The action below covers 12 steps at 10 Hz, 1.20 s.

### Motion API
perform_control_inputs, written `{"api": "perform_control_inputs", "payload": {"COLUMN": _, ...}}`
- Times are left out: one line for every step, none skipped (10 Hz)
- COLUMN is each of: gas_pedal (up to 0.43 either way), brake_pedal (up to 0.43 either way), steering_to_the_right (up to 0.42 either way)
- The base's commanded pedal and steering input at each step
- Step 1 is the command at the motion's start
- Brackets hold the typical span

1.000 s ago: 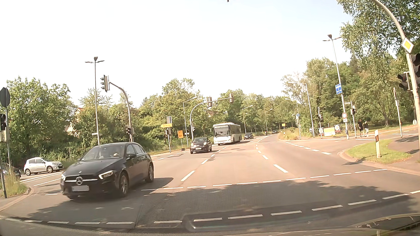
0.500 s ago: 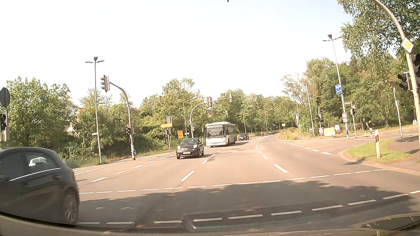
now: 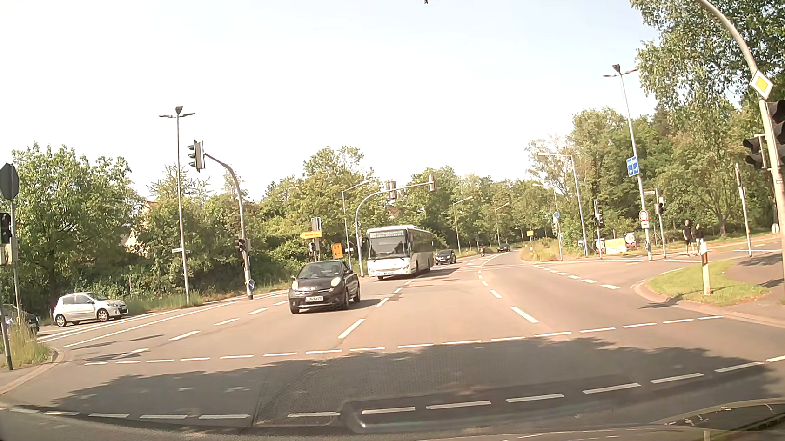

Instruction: Follow the waypoints while adhering to traffic rules and regulations

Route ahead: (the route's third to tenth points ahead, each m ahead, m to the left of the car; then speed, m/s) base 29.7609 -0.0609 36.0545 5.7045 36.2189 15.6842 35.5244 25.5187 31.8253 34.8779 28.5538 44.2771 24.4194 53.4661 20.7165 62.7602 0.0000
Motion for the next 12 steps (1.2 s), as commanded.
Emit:
{"api": "perform_control_inputs", "payload": {"gas_pedal": 0.000, "brake_pedal": 0.232, "steering_to_the_right": -0.003}}
{"api": "perform_control_inputs", "payload": {"gas_pedal": 0.000, "brake_pedal": 0.232, "steering_to_the_right": -0.003}}
{"api": "perform_control_inputs", "payload": {"gas_pedal": 0.000, "brake_pedal": 0.238, "steering_to_the_right": -0.003}}
{"api": "perform_control_inputs", "payload": {"gas_pedal": 0.000, "brake_pedal": 0.238, "steering_to_the_right": -0.003}}
{"api": "perform_control_inputs", "payload": {"gas_pedal": 0.000, "brake_pedal": 0.232, "steering_to_the_right": -0.003}}
{"api": "perform_control_inputs", "payload": {"gas_pedal": 0.000, "brake_pedal": 0.238, "steering_to_the_right": -0.003}}
{"api": "perform_control_inputs", "payload": {"gas_pedal": 0.000, "brake_pedal": 0.238, "steering_to_the_right": -0.003}}
{"api": "perform_control_inputs", "payload": {"gas_pedal": 0.000, "brake_pedal": 0.238, "steering_to_the_right": -0.003}}
{"api": "perform_control_inputs", "payload": {"gas_pedal": 0.000, "brake_pedal": 0.238, "steering_to_the_right": -0.003}}
{"api": "perform_control_inputs", "payload": {"gas_pedal": 0.000, "brake_pedal": 0.238, "steering_to_the_right": -0.003}}
{"api": "perform_control_inputs", "payload": {"gas_pedal": 0.000, "brake_pedal": 0.238, "steering_to_the_right": -0.003}}
{"api": "perform_control_inputs", "payload": {"gas_pedal": 0.000, "brake_pedal": 0.238, "steering_to_the_right": -0.003}}
